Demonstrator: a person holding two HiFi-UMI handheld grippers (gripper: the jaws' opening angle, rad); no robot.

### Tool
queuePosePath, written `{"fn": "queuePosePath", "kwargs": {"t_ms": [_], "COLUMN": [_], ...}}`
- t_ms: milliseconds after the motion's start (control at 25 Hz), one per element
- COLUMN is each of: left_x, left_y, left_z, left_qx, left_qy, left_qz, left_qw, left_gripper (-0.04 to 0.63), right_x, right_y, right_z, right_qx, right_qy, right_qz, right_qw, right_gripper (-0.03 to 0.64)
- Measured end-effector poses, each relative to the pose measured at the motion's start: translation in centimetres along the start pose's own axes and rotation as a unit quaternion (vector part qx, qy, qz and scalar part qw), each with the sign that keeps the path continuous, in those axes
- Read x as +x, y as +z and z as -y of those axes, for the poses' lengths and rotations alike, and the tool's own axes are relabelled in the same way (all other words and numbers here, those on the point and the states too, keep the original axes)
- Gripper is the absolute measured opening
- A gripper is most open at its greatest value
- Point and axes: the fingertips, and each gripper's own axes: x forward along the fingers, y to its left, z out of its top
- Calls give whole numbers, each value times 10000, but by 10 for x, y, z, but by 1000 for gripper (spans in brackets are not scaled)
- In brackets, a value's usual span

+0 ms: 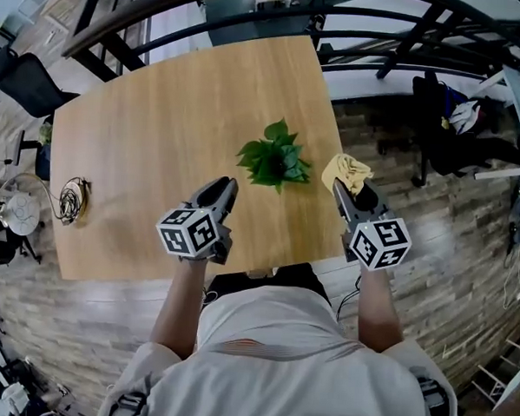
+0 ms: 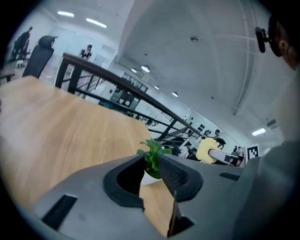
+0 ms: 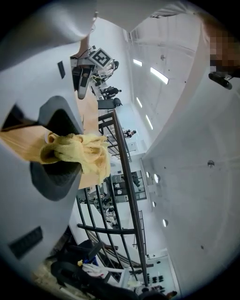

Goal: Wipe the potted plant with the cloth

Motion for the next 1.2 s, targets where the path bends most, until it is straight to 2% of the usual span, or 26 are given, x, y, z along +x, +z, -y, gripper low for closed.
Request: {"fn": "queuePosePath", "kwargs": {"t_ms": [80, 240, 320, 560, 680, 800, 880, 1000, 1120, 1200], "left_x": [16, 49, 61, 82, 90, 96, 98, 100, 101, 101], "left_y": [-19, -49, -57, -57, -55, -61, -61, -59, -59, -58], "left_z": [-11, -37, -39, -31, -31, -34, -34, -33, -33, -33], "left_qx": [-453, -1365, -1637, -2070, -2109, -2164, -2304, -2444, -2477, -2492], "left_qy": [-211, -531, -758, -1310, -1408, -1338, -1341, -1346, -1328, -1318], "left_qz": [-206, -477, -603, -658, -744, -842, -835, -817, -801, -779], "left_qw": [9985, 9881, 9818, 9673, 9645, 9634, 9602, 9568, 9563, 9563], "left_gripper": [130, 130, 130, 130, 130, 130, 121, 105, 101, 101], "right_x": [4, 10, 11, 17, 26, 35, 42, 59, 83, 104], "right_y": [-6, -16, -19, -25, -27, -27, -21, -10, -12, -21], "right_z": [-6, -12, -14, -18, -25, -36, -51, -91, -134, -147], "right_qx": [7, 17, 35, 70, 31, -59, -266, -938, -1762, -2243], "right_qy": [8, -62, -120, -165, -82, 146, 513, 1405, 2310, 2581], "right_qz": [-102, -286, -328, -471, -540, -601, -603, -680, -1045, -1343], "right_qw": [9999, 9996, 9994, 9987, 9985, 9981, 9965, 9833, 9511, 9301], "right_gripper": [190, 189, 189, 189, 190, 190, 190, 190, 190, 190]}}
